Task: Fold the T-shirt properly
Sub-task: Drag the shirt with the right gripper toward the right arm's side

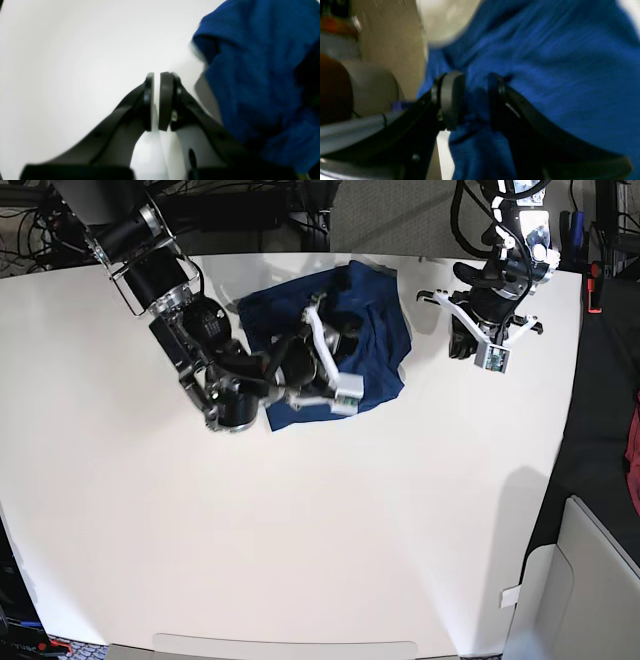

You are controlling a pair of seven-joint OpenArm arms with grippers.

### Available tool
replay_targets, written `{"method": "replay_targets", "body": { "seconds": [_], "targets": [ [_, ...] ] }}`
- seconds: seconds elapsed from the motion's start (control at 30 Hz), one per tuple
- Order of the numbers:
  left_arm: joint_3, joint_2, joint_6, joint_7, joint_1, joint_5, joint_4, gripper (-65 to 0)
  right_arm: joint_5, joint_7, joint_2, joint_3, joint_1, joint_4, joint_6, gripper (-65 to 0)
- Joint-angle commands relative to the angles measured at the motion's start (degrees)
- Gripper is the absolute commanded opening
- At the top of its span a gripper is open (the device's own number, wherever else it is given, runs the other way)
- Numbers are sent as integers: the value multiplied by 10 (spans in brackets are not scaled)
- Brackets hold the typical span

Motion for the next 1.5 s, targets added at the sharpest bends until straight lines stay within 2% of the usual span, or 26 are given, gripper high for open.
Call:
{"method": "replay_targets", "body": {
  "seconds": [0.0,0.2,0.3,0.43,0.53,0.63,0.7,0.87,0.97,1.23,1.47],
  "targets": [
    [-2,-3,0,-13,-4,-2,4,-613,8,8,0,27,20,11,3,-472],
    [-2,-2,0,-13,-10,-2,0,-613,9,8,-1,96,47,11,3,-472],
    [-2,-2,0,-13,-10,-2,-2,-613,10,8,13,83,43,11,3,-472],
    [-2,-2,0,-13,-10,-2,-3,-613,9,8,46,10,34,31,3,-472],
    [-2,10,0,-13,-10,-2,-3,-613,7,8,74,-19,36,48,3,-473],
    [-2,13,0,-13,-10,-2,-3,-613,4,8,78,-21,48,44,3,-473],
    [-2,13,0,-13,-10,-2,-3,-613,-17,8,70,-20,53,34,3,-473],
    [-2,13,0,-13,-9,-2,-2,-613,-111,8,3,-23,49,2,3,-473],
    [-5,13,0,-13,-8,-2,0,-613,-145,8,-25,-24,48,-8,3,-473],
    [-7,12,0,-13,-4,-2,2,-615,-226,8,-55,-24,52,-9,3,-473],
    [-7,12,0,-17,3,-2,2,-615,-246,8,-77,-23,47,-9,3,-473]
  ]
}}
